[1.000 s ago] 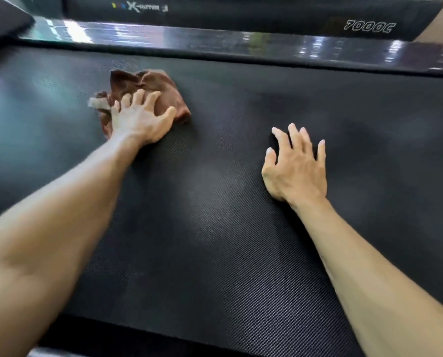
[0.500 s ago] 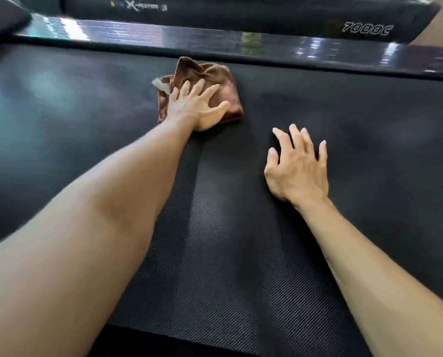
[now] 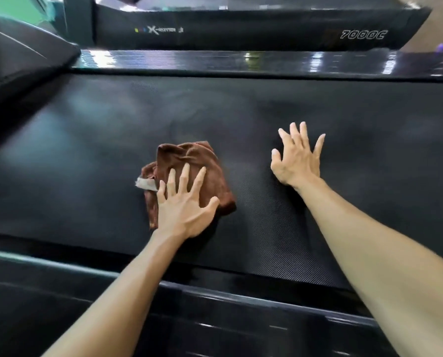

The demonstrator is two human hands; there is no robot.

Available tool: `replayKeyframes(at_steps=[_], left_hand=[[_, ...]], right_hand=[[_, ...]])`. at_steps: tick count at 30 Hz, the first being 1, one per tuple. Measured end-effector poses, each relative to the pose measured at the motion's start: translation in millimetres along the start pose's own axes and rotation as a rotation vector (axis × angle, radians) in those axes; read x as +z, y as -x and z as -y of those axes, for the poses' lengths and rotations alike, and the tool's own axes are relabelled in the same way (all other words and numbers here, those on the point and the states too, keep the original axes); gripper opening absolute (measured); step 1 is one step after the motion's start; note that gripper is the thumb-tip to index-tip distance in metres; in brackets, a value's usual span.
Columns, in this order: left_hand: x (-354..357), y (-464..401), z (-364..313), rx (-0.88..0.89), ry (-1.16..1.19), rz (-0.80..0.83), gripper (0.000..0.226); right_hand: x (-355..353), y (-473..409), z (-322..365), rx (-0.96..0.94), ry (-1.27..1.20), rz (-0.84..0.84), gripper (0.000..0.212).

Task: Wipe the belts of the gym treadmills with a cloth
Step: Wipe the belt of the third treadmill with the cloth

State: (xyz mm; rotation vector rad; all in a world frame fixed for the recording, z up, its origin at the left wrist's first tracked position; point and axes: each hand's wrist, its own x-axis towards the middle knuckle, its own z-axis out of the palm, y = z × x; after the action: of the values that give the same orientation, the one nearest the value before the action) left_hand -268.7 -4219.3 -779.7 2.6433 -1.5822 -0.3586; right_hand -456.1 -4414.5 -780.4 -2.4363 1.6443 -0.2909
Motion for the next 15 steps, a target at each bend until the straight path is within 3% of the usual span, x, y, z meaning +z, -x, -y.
replayKeyframes(at_steps=[2, 4, 6, 8, 15], left_hand=[[-8.7, 5.3, 3.1, 0.023, 0.099, 0.009, 0.070], [-18.6, 7.5, 16.7, 0.046, 0.172, -0.085, 0.065], [-19.8, 9.5, 37.1, 0.020, 0.090, -0.161, 0.064], [-13.1, 11.0, 53.9, -0.018, 0.004, -0.127, 0.062], [-10.3, -27.7, 38.6, 0.033, -0.004, -0.095, 0.063]], right_hand=[[-7.0, 12.3, 26.8, -0.100, -0.074, 0.018, 0.056], [-10.0, 22.8, 64.0, -0.231, -0.128, 0.070, 0.052], [-5.7, 33.2, 101.4, -0.342, -0.141, 0.101, 0.051], [5.9, 44.9, 127.9, -0.413, -0.113, 0.118, 0.051], [36.4, 43.0, 120.1, -0.396, 0.122, 0.092, 0.059]])
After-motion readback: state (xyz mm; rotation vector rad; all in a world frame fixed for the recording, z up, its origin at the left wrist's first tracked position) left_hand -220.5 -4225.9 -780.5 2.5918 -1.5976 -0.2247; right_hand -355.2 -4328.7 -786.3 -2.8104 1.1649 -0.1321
